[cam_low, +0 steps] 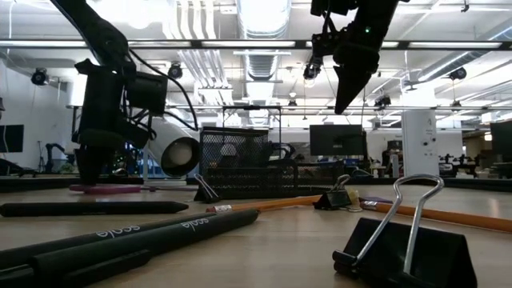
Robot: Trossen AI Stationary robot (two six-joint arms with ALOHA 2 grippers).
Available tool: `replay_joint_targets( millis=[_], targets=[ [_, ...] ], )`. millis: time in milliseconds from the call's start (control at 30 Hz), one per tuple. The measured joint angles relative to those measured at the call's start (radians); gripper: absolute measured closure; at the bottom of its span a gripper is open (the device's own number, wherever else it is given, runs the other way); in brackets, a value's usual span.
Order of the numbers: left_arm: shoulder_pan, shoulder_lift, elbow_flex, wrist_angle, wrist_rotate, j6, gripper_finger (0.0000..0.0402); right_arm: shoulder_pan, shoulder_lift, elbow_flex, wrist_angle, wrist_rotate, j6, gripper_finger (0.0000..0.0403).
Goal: Pick and place office supplies into organizer
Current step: Put the purple scissors into the black desk organizer
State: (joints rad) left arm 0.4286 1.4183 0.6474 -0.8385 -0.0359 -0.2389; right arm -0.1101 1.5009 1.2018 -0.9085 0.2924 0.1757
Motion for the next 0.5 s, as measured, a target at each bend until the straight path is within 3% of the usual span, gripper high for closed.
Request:
replay_joint_targets(
  millis=[200, 500],
  targets=[
    [-0.023, -0.001, 0.000, 0.000, -0.009, 0.001, 0.0396, 0.000, 0.000, 0.000, 0.002, 0.000, -0.001, 0.0181],
    [-0.150, -0.078, 0.027, -0.110, -0.078, -0.077, 0.0400, 0.000, 0.000, 0.000, 0.014, 0.002, 0.001, 0.0181]
  ],
)
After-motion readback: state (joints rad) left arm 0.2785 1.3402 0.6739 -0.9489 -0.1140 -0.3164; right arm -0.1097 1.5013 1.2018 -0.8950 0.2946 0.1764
